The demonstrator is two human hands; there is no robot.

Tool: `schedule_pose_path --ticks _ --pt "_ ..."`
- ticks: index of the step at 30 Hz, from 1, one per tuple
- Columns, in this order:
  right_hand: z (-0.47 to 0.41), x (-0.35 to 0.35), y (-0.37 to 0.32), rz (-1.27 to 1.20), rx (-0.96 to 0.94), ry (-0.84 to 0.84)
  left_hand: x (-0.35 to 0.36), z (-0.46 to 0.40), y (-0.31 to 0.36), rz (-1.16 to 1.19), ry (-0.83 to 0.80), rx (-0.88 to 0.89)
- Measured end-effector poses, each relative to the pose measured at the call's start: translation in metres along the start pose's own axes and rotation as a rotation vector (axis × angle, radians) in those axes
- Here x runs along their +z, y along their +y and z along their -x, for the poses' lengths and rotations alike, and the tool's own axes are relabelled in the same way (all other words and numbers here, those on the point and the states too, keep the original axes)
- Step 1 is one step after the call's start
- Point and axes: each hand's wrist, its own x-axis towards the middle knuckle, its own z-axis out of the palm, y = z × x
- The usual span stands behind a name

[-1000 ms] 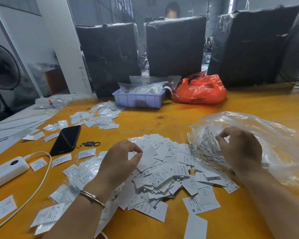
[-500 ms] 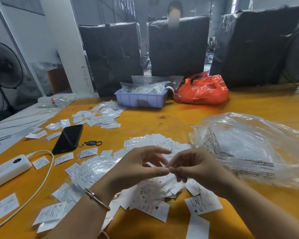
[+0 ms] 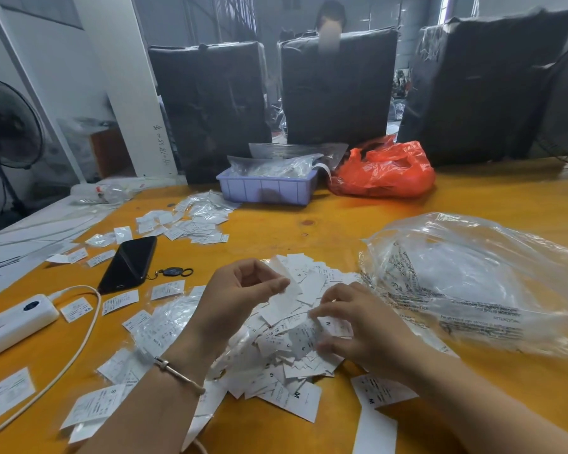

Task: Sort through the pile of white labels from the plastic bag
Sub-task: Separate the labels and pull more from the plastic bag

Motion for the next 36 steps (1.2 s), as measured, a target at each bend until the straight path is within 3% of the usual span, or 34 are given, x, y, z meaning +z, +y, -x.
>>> schedule_pose_path --ticks 4,14,20,27,31,33,36 --pt "-0.001 -0.001 -0.001 -0.013 0.015 -0.009 0.0 0.002 0.002 0.062 -0.018 -0.014" --pt "0.002 -0.015 0.0 -0.705 0.19 -0.06 0.0 0.002 0.002 0.045 -0.045 -0.039" --pt "0.002 -0.018 0.008 -0.923 0.25 0.104 0.002 0.001 0.006 0.119 -0.033 -0.07" --pt "0.001 -0.02 -0.005 -0.756 0.214 0.298 0.0 0.0 0.003 0.415 -0.104 -0.114" --pt "0.005 -0.024 -0.016 -0.69 0.151 0.162 0.004 0.0 0.002 0.486 -0.172 -0.118" --pt "0.006 -0.023 -0.022 -0.698 0.096 0.108 0.006 0.002 0.001 0.458 -0.236 -0.102" --pt "0.004 -0.021 -0.026 -0.706 0.038 0.213 0.009 0.005 0.0 0.281 -0.279 -0.051"
